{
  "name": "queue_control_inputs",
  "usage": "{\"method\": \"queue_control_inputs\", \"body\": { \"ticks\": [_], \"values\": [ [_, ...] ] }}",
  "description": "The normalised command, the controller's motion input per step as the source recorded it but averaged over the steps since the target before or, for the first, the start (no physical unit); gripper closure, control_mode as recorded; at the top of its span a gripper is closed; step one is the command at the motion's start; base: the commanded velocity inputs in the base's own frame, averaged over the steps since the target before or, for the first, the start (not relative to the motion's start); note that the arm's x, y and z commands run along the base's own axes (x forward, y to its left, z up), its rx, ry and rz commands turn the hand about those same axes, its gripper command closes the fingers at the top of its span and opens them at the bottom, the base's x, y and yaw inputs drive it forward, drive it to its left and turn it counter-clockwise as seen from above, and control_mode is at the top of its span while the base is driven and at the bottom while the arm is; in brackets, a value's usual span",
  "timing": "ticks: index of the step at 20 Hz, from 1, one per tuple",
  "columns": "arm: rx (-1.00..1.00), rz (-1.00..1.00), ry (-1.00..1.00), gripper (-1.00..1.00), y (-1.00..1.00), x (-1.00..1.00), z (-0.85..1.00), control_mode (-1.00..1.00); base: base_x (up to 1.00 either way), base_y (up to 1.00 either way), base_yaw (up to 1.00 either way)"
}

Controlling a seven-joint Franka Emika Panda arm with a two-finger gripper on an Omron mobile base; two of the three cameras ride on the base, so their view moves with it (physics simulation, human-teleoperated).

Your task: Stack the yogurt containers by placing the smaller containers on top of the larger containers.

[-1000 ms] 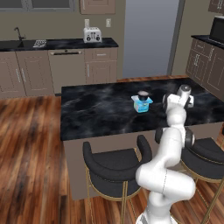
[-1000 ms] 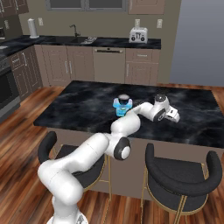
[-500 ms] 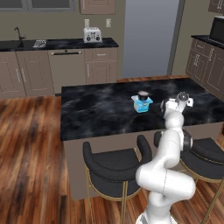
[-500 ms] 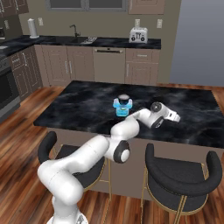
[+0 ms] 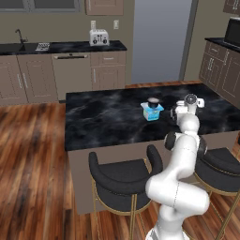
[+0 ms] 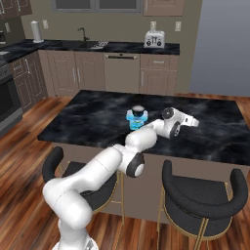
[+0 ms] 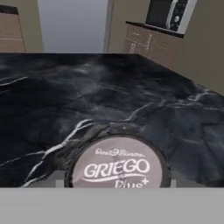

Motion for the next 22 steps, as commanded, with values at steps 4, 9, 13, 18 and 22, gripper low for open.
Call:
{"method": "queue_control_inputs", "body": {
  "ticks": [4,9,13,18,22],
  "values": [
    [0.26,0.03,0.17,1.00,-0.20,-0.47,0.97,-1.00,0.00,0.00,0.00],
    [0.20,0.00,0.08,1.00,-0.03,-0.95,0.50,-1.00,0.00,0.00,0.00],
    [0.06,0.00,-0.03,1.00,0.03,-1.00,0.39,-1.00,0.00,0.00,0.00],
    [0.00,0.00,-0.06,1.00,0.37,-0.98,0.53,-1.00,0.00,0.00,0.00],
    [0.00,0.00,-0.04,1.00,0.58,-0.85,0.62,-1.00,0.00,0.00,0.00]
  ]
}}
